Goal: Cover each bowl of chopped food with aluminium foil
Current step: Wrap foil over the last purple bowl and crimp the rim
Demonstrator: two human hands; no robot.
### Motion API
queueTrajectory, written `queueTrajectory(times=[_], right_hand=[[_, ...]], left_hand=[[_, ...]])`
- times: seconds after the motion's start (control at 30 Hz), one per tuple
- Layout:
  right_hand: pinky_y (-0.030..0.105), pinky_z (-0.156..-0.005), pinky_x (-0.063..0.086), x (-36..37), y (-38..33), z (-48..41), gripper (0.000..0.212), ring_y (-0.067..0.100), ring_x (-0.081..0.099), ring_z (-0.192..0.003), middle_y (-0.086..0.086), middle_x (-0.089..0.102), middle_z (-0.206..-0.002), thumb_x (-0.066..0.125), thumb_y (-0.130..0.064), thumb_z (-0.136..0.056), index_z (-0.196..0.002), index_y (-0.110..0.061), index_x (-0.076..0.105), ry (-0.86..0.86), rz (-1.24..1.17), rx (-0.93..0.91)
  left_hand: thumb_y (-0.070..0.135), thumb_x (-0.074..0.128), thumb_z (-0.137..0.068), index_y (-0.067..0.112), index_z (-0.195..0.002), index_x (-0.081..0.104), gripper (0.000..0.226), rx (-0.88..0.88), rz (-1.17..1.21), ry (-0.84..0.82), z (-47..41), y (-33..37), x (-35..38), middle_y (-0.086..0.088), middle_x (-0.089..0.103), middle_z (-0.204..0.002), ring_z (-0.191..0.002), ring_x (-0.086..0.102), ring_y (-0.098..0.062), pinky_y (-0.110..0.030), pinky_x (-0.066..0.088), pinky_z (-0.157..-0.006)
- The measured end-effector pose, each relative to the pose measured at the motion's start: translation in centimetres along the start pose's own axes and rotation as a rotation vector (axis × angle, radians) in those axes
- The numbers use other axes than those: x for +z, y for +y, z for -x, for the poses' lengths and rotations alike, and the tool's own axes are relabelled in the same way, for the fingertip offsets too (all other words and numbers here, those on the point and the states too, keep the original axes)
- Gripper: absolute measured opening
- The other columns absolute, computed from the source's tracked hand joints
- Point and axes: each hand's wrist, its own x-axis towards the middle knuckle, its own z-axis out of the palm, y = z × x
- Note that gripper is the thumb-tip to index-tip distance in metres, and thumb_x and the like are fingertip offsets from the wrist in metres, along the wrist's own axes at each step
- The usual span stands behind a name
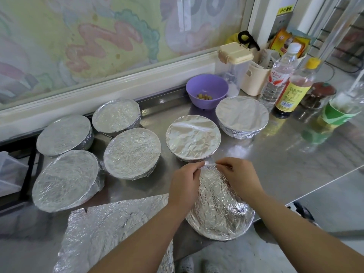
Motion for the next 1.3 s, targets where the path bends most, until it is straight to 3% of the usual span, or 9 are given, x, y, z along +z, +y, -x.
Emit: queueTrajectory(times=[0.13, 0.23, 0.43, 0.6, 0.73, 0.87, 1.0, 1.13, 1.3], right_hand=[[0.034, -0.073, 0.054, 0.1, 0.0, -0.3, 0.011, 0.011, 0.066, -0.078, -0.010, 0.073, -0.086, 0.069, -0.026, -0.096, -0.102, -0.024, 0.078, -0.053, 0.024, -0.036], [0.029, -0.072, 0.051, -0.5, -0.3, -1.1, 0.007, 0.002, 0.064, -0.076, -0.016, 0.071, -0.081, 0.071, -0.026, -0.094, -0.095, -0.029, 0.078, -0.150, -0.003, -0.049], [0.012, -0.063, 0.042, -0.7, -1.3, -2.5, 0.007, -0.007, 0.059, -0.064, -0.016, 0.070, -0.074, 0.074, -0.021, -0.092, -0.089, -0.023, 0.079, -0.303, 0.020, -0.125], [0.030, -0.070, 0.049, -0.4, -1.5, -2.9, 0.010, 0.001, 0.060, -0.071, -0.013, 0.067, -0.076, 0.068, -0.023, -0.095, -0.087, -0.021, 0.073, -0.366, 0.118, -0.224], [0.028, -0.081, 0.052, -0.3, -1.5, -2.8, 0.013, -0.002, 0.065, -0.089, -0.023, 0.071, -0.096, 0.071, -0.040, -0.092, -0.103, -0.034, 0.075, -0.369, 0.103, -0.207], [0.037, -0.090, 0.056, -0.9, -1.3, -1.4, 0.015, 0.006, 0.067, -0.095, -0.014, 0.074, -0.104, 0.074, -0.035, -0.091, -0.105, -0.033, 0.077, -0.155, 0.075, -0.186], [0.039, -0.097, 0.053, -1.0, -1.4, -0.1, 0.030, 0.015, 0.068, -0.104, -0.004, 0.073, -0.118, 0.072, -0.029, -0.095, -0.125, -0.025, 0.072, -0.120, 0.081, -0.162], [0.031, -0.089, 0.055, -0.5, -1.7, -0.8, 0.023, 0.009, 0.069, -0.093, -0.007, 0.077, -0.106, 0.071, -0.030, -0.095, -0.117, -0.028, 0.076, -0.151, 0.092, -0.119], [0.020, -0.077, 0.052, 0.0, -1.5, -1.8, 0.014, -0.001, 0.065, -0.077, -0.012, 0.075, -0.088, 0.074, -0.027, -0.092, -0.104, -0.026, 0.080, -0.170, 0.053, -0.056]], left_hand=[[0.015, 0.055, -0.100, 0.023, -0.125, 0.070, 0.030, -0.028, 0.036, 0.027, 0.5, 0.0, 0.1, 0.010, 0.073, -0.114, -0.100, 0.065, -0.004, -0.012, 0.046, -0.084], [0.015, 0.055, -0.101, 0.021, -0.124, 0.071, 0.029, -0.048, 0.045, 0.071, 1.2, 0.0, 0.2, 0.010, 0.073, -0.114, -0.102, 0.065, -0.003, -0.014, 0.048, -0.088], [0.011, 0.056, -0.099, 0.019, -0.122, 0.072, 0.029, -0.089, 0.049, 0.171, 2.4, 0.4, 0.4, 0.009, 0.074, -0.109, -0.098, 0.063, -0.001, 0.001, 0.037, -0.083], [0.010, 0.053, -0.100, 0.017, -0.123, 0.071, 0.030, -0.163, 0.101, 0.179, 3.0, 0.6, 0.5, 0.008, 0.073, -0.113, -0.102, 0.061, -0.001, 0.002, 0.036, -0.084], [0.010, 0.052, -0.101, 0.017, -0.123, 0.070, 0.029, -0.254, 0.160, 0.215, 3.4, 0.8, 0.5, 0.009, 0.071, -0.113, -0.095, 0.058, 0.007, 0.002, 0.037, -0.083], [0.006, 0.049, -0.098, 0.024, -0.121, 0.064, 0.032, -0.393, 0.285, 0.257, 4.6, 1.0, 0.5, 0.008, 0.061, -0.118, -0.106, 0.054, 0.002, -0.013, 0.045, -0.092], [0.009, 0.054, -0.096, 0.022, -0.128, 0.060, 0.034, -0.213, 0.156, 0.201, 3.9, 0.7, -0.2, 0.010, 0.054, -0.124, -0.116, 0.049, -0.003, -0.001, 0.032, -0.090], [0.020, 0.054, -0.101, 0.021, -0.132, 0.064, 0.032, -0.009, 0.034, -0.011, 1.1, 0.2, -0.5, 0.010, 0.067, -0.124, -0.109, 0.059, -0.002, 0.000, 0.035, -0.086], [0.018, 0.056, -0.101, 0.020, -0.127, 0.069, 0.029, -0.038, 0.037, 0.045, 0.8, -0.3, 0.0, 0.008, 0.072, -0.117, -0.102, 0.064, -0.004, -0.011, 0.045, -0.088]])
